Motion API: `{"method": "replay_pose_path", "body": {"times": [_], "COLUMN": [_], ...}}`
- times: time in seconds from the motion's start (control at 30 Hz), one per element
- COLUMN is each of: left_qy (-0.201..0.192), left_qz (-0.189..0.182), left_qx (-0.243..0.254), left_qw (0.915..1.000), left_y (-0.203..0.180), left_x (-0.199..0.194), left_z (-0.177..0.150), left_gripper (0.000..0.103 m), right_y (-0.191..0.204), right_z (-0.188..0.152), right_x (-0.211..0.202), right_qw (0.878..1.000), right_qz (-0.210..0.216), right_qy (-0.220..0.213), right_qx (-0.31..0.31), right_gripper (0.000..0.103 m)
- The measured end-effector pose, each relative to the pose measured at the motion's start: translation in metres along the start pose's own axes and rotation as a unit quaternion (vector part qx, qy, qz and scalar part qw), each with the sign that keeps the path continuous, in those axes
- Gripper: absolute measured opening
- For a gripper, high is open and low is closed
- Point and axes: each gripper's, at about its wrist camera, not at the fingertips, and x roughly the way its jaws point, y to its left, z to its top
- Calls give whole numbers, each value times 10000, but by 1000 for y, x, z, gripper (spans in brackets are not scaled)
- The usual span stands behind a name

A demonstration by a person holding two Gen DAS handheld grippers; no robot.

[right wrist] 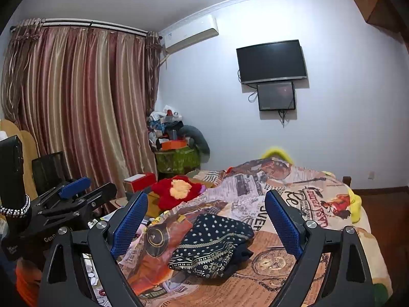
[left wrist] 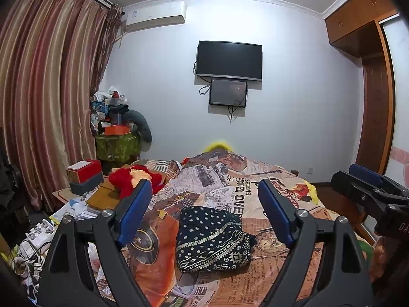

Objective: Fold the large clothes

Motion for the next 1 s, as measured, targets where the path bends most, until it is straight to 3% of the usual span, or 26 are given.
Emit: {"method": "replay_pose_path", "body": {"times": [0.57,1.0], "left_qy": [-59,-22], "left_qz": [-49,-243], "left_qx": [-3,-68], "left_qw": [10000,9997], "left_y": [-2,-5], "left_x": [2,2], "left_z": [0,-3], "left_gripper": [94,95], "right_y": [-1,0], "right_z": [-1,0], "right_x": [0,0], "right_qw": [10000,10000], "right_qz": [3,-19], "right_qy": [-26,-44], "right_qx": [23,32], "right_gripper": [92,93]}}
